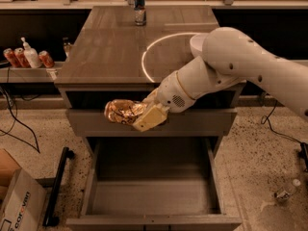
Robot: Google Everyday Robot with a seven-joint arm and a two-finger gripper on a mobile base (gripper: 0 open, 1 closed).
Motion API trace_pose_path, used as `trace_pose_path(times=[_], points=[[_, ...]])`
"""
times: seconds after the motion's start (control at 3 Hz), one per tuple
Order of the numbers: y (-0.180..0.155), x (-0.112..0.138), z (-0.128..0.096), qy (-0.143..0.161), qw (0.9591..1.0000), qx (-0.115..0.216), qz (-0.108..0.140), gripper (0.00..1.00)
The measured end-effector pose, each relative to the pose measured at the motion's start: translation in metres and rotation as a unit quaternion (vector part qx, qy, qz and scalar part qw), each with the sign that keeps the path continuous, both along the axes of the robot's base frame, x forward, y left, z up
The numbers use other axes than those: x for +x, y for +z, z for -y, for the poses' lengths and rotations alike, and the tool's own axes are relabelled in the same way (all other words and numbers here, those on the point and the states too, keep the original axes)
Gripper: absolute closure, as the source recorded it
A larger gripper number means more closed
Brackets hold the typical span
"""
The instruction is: Place orange can into middle drawer
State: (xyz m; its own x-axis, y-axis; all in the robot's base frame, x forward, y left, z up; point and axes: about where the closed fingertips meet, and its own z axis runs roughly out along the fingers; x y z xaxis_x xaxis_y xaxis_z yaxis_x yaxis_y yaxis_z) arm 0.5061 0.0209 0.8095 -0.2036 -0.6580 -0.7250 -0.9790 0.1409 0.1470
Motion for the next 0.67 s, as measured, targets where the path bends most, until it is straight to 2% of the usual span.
trace_pose_path(times=[0.33,0.67], points=[[-0.015,-0.007,0.007,-0.003,0.9994,-0.02,-0.028,1.0],[-0.038,-0.017,0.019,-0.023,0.9971,-0.04,-0.06,1.0]])
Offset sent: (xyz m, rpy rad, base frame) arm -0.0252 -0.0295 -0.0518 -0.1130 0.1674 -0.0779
